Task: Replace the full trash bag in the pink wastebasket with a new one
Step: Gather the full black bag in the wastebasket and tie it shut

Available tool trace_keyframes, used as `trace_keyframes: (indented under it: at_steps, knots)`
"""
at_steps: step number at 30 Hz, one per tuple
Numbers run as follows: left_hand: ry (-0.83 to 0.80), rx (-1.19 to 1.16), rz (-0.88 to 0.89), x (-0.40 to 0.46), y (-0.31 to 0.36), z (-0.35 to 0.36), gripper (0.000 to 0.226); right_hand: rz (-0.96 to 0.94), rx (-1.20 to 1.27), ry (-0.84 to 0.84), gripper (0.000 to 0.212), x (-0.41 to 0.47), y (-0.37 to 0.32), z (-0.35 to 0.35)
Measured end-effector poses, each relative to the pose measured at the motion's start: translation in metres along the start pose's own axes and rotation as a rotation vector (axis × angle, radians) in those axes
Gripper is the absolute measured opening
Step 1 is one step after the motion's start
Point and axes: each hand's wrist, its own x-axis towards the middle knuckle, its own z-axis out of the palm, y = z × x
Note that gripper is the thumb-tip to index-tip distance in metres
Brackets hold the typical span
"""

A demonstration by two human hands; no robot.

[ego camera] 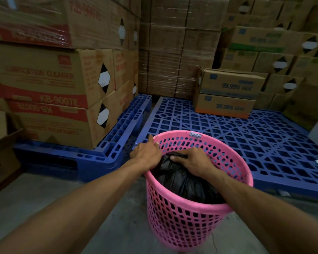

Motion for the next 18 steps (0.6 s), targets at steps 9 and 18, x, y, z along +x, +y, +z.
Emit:
trace_keyframes:
  at_steps: [9,18]
  knots:
    - [-0.014,0.014,-0.028,-0.002,0.002,-0.002,0.061,-0.039,0.105,0.126,0.026,-0.001,-0.003,-0.004]
    - [-0.014,0.067,-0.056,0.003,0.004,0.005,0.067,0.044,0.252,0.315,0.024,0.009,-0.012,-0.045]
